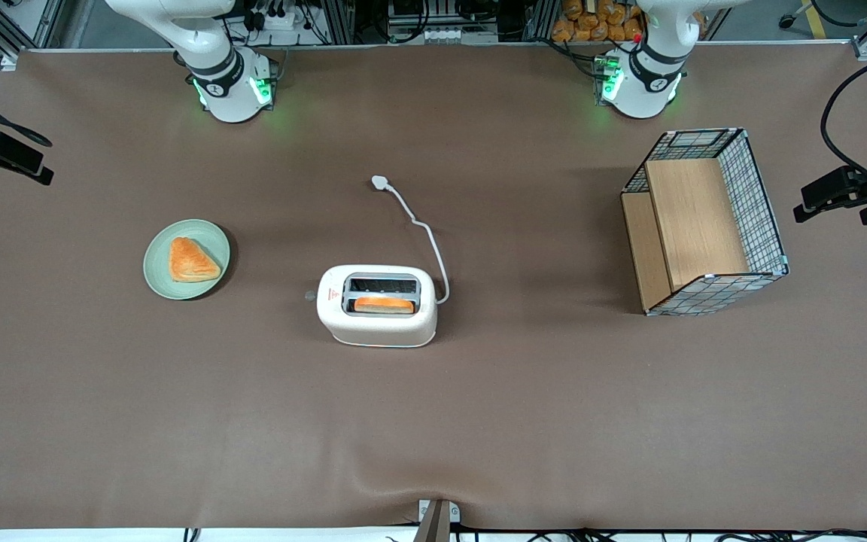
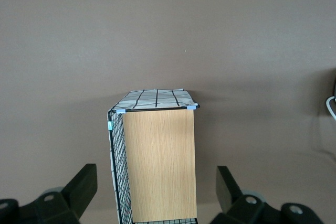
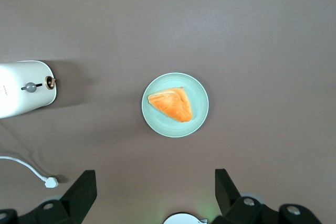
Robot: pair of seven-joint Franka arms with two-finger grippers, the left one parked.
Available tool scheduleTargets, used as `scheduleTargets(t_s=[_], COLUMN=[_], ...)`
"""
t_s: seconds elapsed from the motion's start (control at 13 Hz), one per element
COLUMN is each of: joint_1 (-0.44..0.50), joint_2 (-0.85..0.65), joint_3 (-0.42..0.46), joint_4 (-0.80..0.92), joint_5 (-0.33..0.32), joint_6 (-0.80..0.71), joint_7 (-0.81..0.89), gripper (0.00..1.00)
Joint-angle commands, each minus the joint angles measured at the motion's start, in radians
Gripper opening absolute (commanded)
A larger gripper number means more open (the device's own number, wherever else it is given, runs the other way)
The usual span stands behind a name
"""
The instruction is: Press toaster button with right arm
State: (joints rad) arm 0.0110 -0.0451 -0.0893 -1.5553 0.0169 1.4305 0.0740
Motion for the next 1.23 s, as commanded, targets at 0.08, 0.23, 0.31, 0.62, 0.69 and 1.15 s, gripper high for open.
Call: scheduleTargets(t_s=[0.08, 0.23, 0.31, 0.62, 0.69, 1.15], joint_1=[-0.011, -0.008, -0.009, 0.015, 0.042, 0.153], joint_2=[0.008, 0.008, 0.011, 0.054, 0.068, 0.200], joint_3=[0.008, 0.010, 0.011, 0.013, 0.013, 0.013], joint_4=[0.017, 0.018, 0.020, 0.018, 0.018, 0.018], joint_5=[0.005, 0.006, 0.015, 0.100, 0.101, 0.196], joint_6=[-0.002, -0.004, -0.004, -0.010, -0.010, 0.033], joint_7=[0.006, 0.009, 0.010, 0.006, 0.006, 0.021], gripper=[1.00, 1.00, 1.00, 1.00, 1.00, 1.00])
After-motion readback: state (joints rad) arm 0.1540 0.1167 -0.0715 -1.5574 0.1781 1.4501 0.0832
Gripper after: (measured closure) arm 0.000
